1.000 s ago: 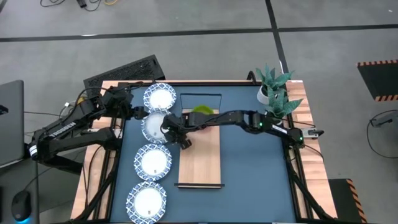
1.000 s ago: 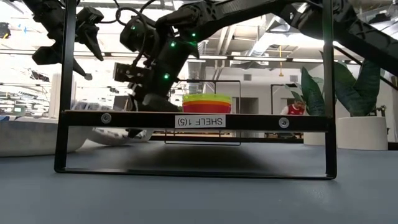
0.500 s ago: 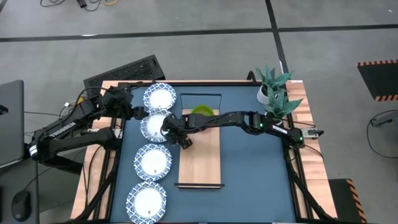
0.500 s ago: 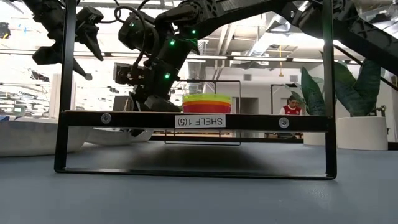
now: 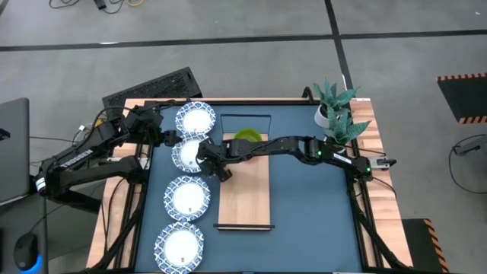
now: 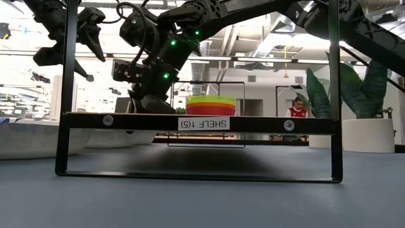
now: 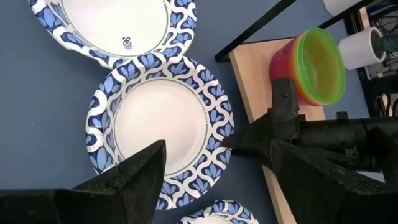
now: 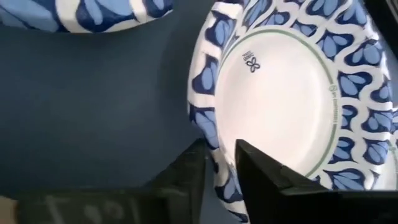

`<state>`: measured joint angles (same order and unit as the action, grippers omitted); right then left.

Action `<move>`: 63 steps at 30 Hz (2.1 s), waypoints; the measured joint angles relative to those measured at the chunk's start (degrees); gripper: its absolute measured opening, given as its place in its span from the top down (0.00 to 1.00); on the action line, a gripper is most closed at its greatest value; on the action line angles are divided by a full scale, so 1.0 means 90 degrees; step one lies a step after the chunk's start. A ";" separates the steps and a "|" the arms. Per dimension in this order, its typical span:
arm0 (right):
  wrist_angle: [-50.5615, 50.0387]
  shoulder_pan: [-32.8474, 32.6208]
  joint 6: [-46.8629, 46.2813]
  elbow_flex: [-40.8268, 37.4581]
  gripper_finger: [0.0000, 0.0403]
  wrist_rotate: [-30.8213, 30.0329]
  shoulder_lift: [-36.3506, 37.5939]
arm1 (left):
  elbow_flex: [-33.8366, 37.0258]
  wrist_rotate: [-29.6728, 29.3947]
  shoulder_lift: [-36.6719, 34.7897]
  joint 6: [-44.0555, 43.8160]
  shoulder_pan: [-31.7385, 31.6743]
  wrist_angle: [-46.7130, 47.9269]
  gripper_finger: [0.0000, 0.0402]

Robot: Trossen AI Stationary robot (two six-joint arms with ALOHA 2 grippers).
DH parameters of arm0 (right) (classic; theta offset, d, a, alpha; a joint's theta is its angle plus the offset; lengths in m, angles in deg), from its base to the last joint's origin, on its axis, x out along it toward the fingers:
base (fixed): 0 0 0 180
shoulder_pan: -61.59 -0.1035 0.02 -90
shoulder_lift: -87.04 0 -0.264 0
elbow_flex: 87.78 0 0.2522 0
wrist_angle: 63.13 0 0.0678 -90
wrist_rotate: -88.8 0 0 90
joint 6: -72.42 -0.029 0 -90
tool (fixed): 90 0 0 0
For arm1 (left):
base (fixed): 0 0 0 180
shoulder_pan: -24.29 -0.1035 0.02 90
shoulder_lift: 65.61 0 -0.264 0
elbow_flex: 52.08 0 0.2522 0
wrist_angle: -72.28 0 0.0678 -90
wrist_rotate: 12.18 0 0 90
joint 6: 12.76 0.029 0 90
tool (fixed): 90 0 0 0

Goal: Place and stack bowls onto a shelf
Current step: Put the white patterned plate on the shelf

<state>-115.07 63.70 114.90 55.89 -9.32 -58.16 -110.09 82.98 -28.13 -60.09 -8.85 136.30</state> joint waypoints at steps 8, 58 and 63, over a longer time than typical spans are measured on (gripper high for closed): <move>-0.0189 0.0000 -0.0002 0.0000 0.94 0.0000 0.0000 | 0.0000 -0.0002 0.0000 -0.0002 0.0000 -0.0002 0.32; -0.5773 -0.3975 -0.5653 -0.2183 0.95 -0.1863 0.4765 | -0.0005 0.0070 0.0000 0.0488 0.0010 -0.0078 0.32; -0.5337 -0.4017 -0.5475 -0.3354 0.95 -0.2603 0.4762 | -0.0005 0.0073 0.0000 0.0515 0.0010 -0.0078 0.32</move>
<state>-163.10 27.55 65.62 25.70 -32.75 -15.30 -110.13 83.64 -28.13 -55.46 -8.76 135.60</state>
